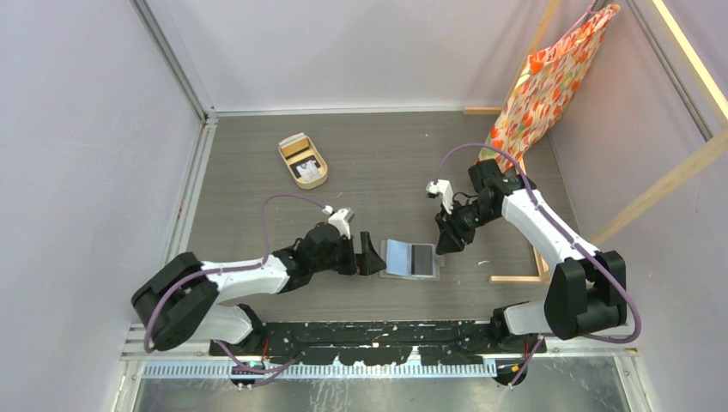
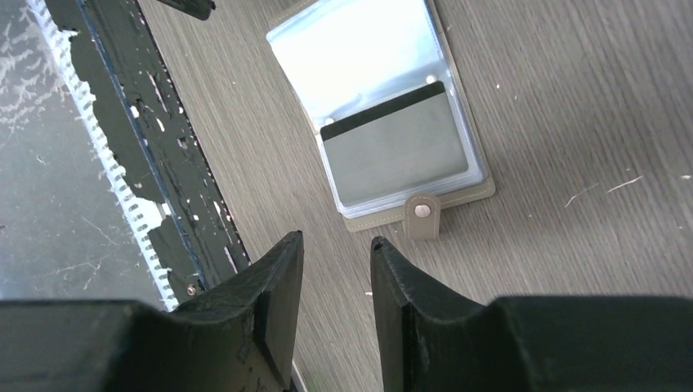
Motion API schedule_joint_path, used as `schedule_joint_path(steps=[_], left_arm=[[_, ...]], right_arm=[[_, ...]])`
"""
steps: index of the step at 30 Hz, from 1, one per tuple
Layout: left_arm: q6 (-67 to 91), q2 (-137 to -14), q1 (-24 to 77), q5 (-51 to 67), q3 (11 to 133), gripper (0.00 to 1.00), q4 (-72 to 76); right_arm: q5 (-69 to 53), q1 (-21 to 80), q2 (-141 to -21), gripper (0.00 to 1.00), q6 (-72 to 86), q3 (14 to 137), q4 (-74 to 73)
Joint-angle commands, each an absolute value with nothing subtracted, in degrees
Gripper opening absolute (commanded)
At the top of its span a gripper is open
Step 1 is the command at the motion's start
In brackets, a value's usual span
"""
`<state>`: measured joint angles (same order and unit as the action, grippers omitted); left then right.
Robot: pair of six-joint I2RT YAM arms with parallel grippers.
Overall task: Put the credit cards into the card holder
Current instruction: Close the card holder at the center of the board.
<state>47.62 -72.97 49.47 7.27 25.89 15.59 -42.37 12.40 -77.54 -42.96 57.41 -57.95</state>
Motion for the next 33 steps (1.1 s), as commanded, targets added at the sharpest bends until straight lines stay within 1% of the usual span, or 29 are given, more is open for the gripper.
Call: schedule_joint_path(steps=[1, 4, 7, 9, 12, 18, 22, 27, 33], left_arm=[[52.97, -79.06, 48.96, 11.53, 27.30, 0.94, 25.75], [55.16, -84.00, 48.79, 12.74, 27.80, 0.92, 29.33], [56.71, -87.18, 48.69, 12.23, 28.77, 0.92, 29.68], [57.68, -88.74, 48.49, 11.71, 30.11, 0.91, 27.41], [58.05, -90.23, 48.13, 11.58, 32.12, 0.87, 23.64], [55.81, -88.77, 47.32, 7.94, 34.01, 0.88, 19.75], [52.31, -89.97, 45.62, 9.56, 38.28, 0.88, 15.10], [52.22, -93.86, 43.51, 16.92, 40.20, 0.84, 16.12], [53.02, -95.60, 43.08, 19.26, 40.65, 0.84, 16.07]], right_arm=[[-39.68, 13.21, -79.01, 0.41, -41.61, 56.96, -55.64], [-37.46, 13.80, -80.42, 0.41, -41.02, 57.16, -55.38], [-37.11, 14.12, -80.61, 0.41, -40.83, 57.22, -55.17], [-36.96, 14.12, -80.55, 0.41, -40.70, 57.13, -55.02], [-36.83, 14.23, -80.54, 0.41, -40.56, 57.13, -55.07], [-36.67, 14.32, -80.59, 0.41, -40.37, 57.13, -54.85], [-36.59, 14.55, -81.08, 0.40, -40.25, 57.04, -54.76], [-36.11, 15.38, -82.26, 0.37, -40.65, 56.49, -54.52], [-31.73, 18.61, -87.20, 0.28, -39.78, 57.20, -54.04]])
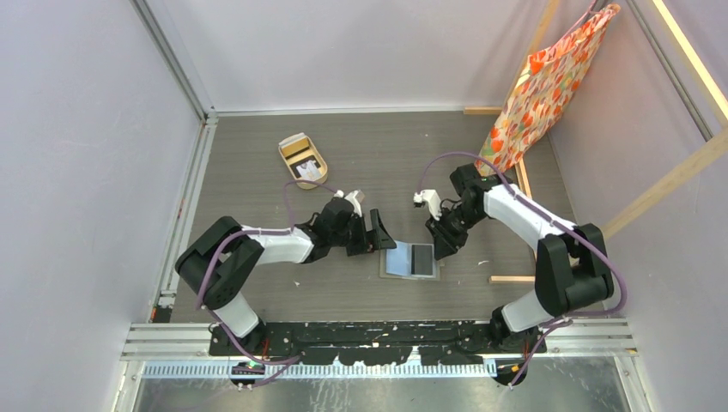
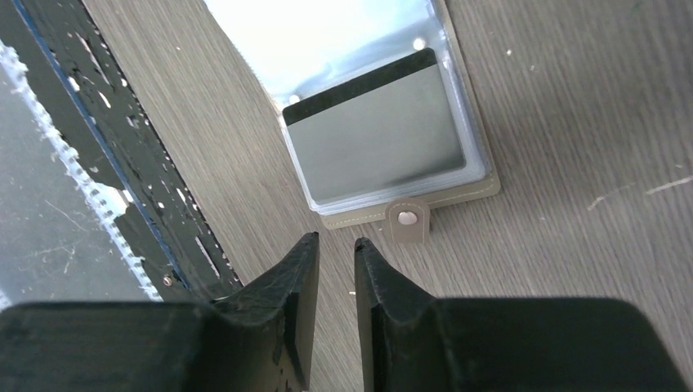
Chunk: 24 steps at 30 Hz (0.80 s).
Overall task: Put the credit cards into the card holder
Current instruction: Close the card holder at the center of the board.
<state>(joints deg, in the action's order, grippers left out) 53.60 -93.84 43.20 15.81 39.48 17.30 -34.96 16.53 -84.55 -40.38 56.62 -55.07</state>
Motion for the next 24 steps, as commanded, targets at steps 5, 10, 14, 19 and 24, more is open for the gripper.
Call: schedule_joint_path(steps=[5, 10, 14, 19, 24], left_arm=[[53.76, -97.35, 43.07, 21.90, 40.96, 0.84, 16.54], [54.16, -98.60, 43.08, 23.28, 41.57, 0.82, 15.99], [54.47, -98.99, 43.07, 23.57, 41.48, 0.79, 16.03], [54.96, -100.00, 43.13, 25.05, 41.66, 0.75, 17.14], [55.55, -100.06, 43.07, 26.14, 41.14, 0.69, 19.25]], right_arm=[[-28.07, 20.31, -90.47, 0.26, -38.06, 57.66, -52.81], [-25.86, 21.06, -93.20, 0.25, -36.83, 58.15, -51.97], [-25.27, 21.57, -94.68, 0.25, -36.26, 58.62, -51.79], [-24.49, 22.00, -95.69, 0.24, -36.06, 58.80, -51.85], [-24.11, 22.26, -96.19, 0.24, -35.91, 58.88, -51.73]])
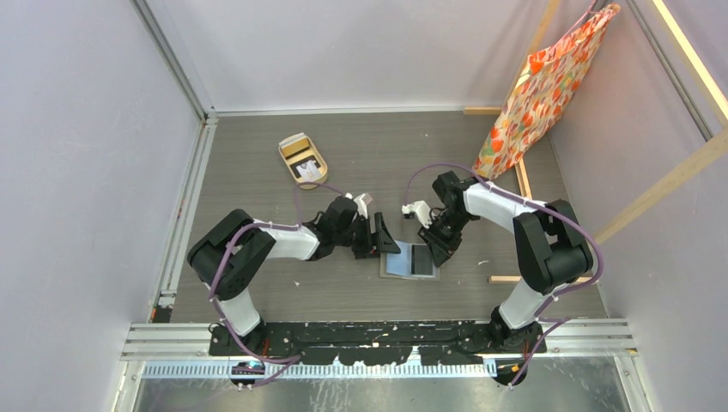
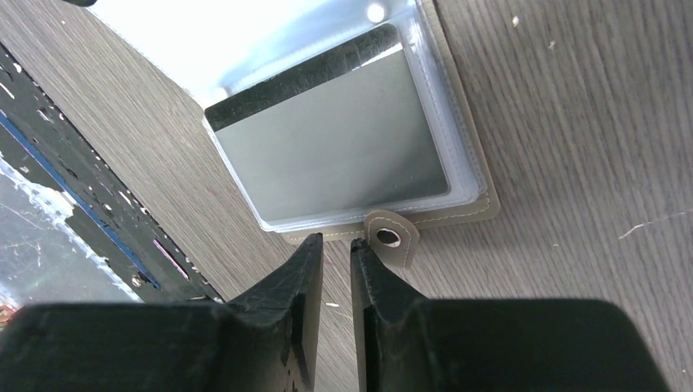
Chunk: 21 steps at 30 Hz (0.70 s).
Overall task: Put the credit cards into the card holder
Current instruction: Close the card holder at the center of the board.
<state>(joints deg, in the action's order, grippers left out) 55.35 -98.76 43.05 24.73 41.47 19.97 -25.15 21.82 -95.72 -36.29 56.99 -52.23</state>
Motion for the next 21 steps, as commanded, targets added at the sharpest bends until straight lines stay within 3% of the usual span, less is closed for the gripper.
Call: schedule_joint_path(steps=[1, 15, 21], left_arm=[[55.95, -99.98, 43.09, 26.50, 40.80, 0.67, 20.02], [59.76, -99.42, 43.16, 27.57, 39.26, 0.35, 27.23], [58.29, -98.33, 43.16, 26.56, 39.84, 0.10, 23.41]], right_arm=[[-24.07, 22.25, -96.34, 0.24, -35.88, 58.88, -51.69], [-25.23, 22.47, -95.34, 0.27, -35.51, 59.88, -52.80], [-27.92, 22.22, -92.60, 0.34, -36.76, 61.04, -55.33]])
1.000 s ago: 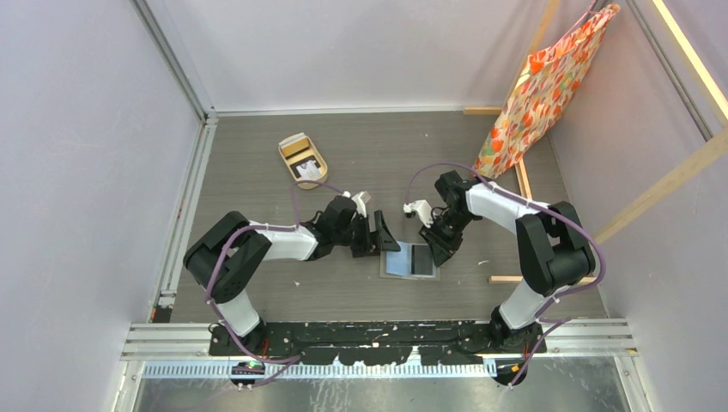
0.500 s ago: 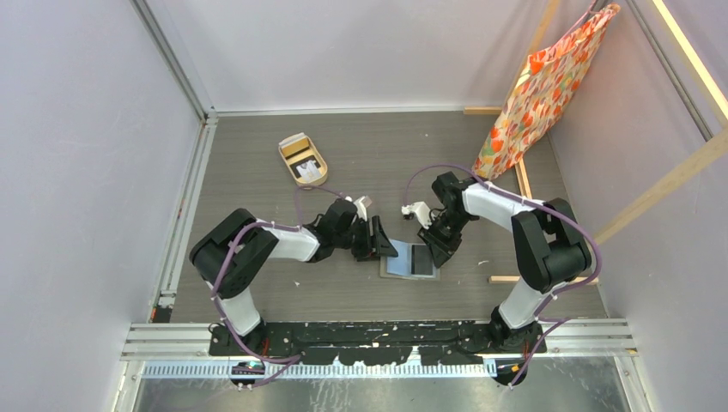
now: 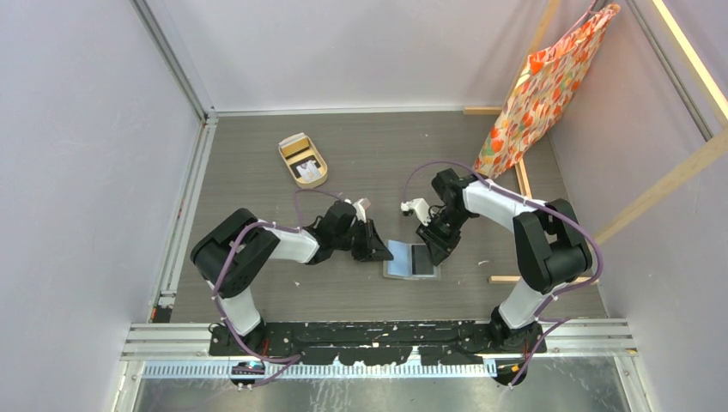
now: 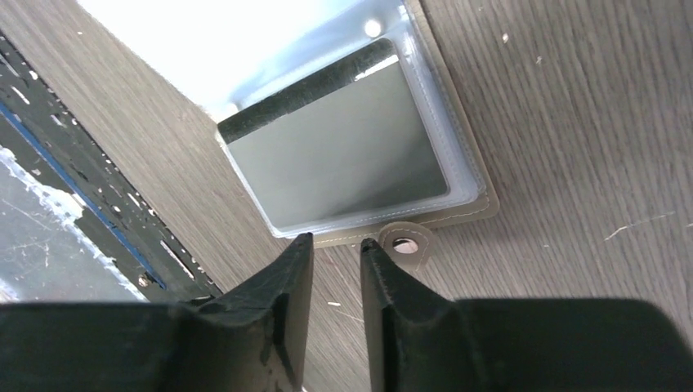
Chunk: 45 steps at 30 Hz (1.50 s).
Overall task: Put the credit cards into the card holder
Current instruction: Close the card holder at the center of the board.
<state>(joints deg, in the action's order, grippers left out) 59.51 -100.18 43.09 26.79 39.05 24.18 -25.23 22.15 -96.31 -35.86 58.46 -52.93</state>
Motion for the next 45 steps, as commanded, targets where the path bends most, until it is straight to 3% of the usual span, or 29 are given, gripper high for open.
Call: schedule_joint_path(steps=[1, 6, 15, 25, 32, 45], left_arm=[[57.68, -97.84, 43.16, 26.02, 40.07, 0.08, 22.25], [49.85, -91.83, 43.20, 20.16, 43.63, 0.03, 5.64], [40.53, -85.35, 44.01, 11.28, 52.17, 0.01, -18.06], [40.21, -91.04, 44.77, 13.08, 56.75, 0.07, -18.94], [40.17, -92.20, 45.26, 12.56, 59.31, 0.12, -19.64], [42.79, -90.31, 45.26, 13.23, 55.23, 0.09, -14.23]], right_arm=[[-28.49, 22.19, -92.17, 0.38, -36.96, 61.18, -55.71], [-31.23, 20.13, -88.63, 0.48, -37.96, 61.34, -57.17], [-32.35, 18.64, -86.70, 0.50, -37.65, 61.43, -57.15], [-33.12, 18.45, -88.12, 0.50, -34.70, 60.85, -54.75], [-37.85, 18.39, -91.76, 0.50, -24.40, 60.64, -47.39], [-37.78, 21.17, -97.64, 0.55, -19.03, 61.14, -40.46]])
